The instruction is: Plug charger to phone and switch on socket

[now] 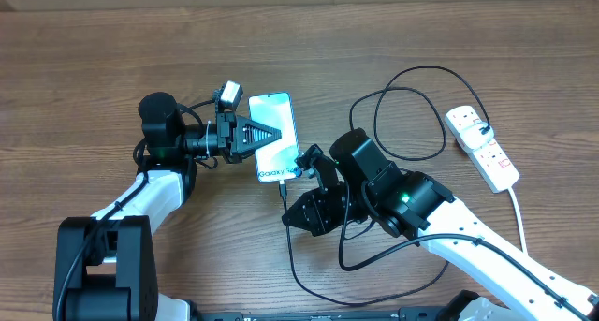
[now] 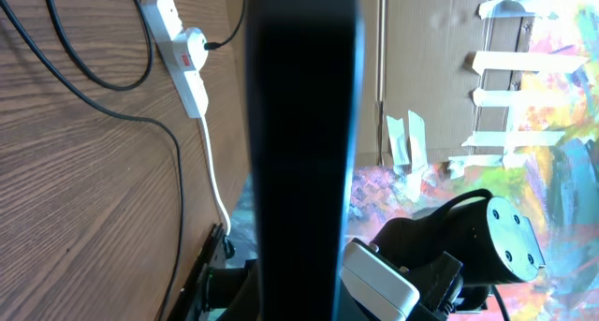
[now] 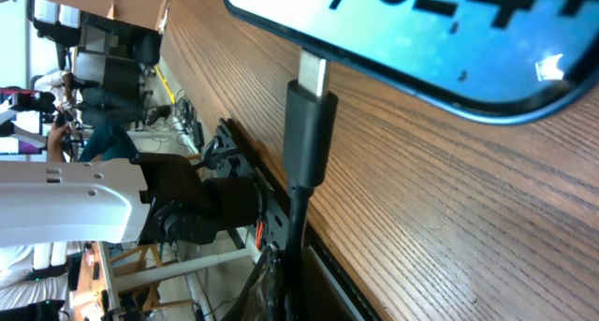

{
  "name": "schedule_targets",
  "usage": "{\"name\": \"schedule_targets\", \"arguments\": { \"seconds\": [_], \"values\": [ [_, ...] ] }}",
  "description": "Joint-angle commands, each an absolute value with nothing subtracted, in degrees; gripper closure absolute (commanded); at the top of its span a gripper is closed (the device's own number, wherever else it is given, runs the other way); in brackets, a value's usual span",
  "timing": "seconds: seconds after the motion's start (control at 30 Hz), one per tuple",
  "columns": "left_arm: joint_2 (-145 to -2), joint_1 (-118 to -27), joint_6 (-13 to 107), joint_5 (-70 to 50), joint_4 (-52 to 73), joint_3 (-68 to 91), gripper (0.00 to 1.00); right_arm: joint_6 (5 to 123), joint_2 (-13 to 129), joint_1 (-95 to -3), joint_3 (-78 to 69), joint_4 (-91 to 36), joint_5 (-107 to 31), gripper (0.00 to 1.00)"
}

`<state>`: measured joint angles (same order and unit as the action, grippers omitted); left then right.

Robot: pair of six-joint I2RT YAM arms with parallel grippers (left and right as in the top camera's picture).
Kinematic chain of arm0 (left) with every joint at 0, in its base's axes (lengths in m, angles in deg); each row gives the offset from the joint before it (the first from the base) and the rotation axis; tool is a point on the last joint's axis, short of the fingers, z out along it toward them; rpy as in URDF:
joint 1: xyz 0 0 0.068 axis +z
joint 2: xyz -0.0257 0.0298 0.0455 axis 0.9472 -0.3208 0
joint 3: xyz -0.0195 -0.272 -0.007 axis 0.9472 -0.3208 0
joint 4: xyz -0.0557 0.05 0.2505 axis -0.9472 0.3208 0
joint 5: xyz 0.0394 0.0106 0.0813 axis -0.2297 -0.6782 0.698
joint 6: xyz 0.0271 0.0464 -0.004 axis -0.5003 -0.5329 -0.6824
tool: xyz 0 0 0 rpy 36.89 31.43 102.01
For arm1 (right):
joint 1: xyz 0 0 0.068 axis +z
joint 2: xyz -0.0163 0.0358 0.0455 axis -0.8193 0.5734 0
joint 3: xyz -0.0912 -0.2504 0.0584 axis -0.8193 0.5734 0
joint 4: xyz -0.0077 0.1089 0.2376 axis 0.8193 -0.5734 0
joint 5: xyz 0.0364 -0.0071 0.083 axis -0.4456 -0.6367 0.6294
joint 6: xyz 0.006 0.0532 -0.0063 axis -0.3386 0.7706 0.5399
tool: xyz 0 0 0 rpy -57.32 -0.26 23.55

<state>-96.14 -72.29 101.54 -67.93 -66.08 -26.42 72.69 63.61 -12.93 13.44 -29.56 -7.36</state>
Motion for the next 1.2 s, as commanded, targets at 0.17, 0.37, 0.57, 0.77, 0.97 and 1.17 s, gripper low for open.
{"name": "schedule_targets", "arguments": {
  "seconds": [0.17,0.37,0.57,0.77,0.97,1.17],
  "values": [
    [-96.01,-72.09,102.0,-69.37,-66.48,-25.11,0.96,74.22,63.53,-12.64,12.3,-29.17,-6.62,0.96],
    [-96.01,-72.09,103.31,-68.36,-66.48,-25.11,0.96,74.22,63.53,-12.64,12.3,-29.12,-5.83,0.96],
    [-96.01,-72.09,105.02,-67.03,-66.48,-25.11,0.96,74.22,63.53,-12.64,12.3,-29.14,-5.81,0.96],
    [-96.01,-72.09,104.99,-67.25,-66.48,-25.11,0.96,74.22,63.53,-12.64,12.3,-28.75,-5.83,0.96],
    [-96.01,-72.11,104.1,-68.82,-66.5,-25.11,0.96,74.22,63.53,-12.64,12.3,-27.44,-5.85,0.96],
    [-96.01,-71.87,103.84,-68.98,-66.52,-25.11,0.96,74.26,63.53,-12.64,12.3,-29.17,-6.09,0.96]
  ]
}}
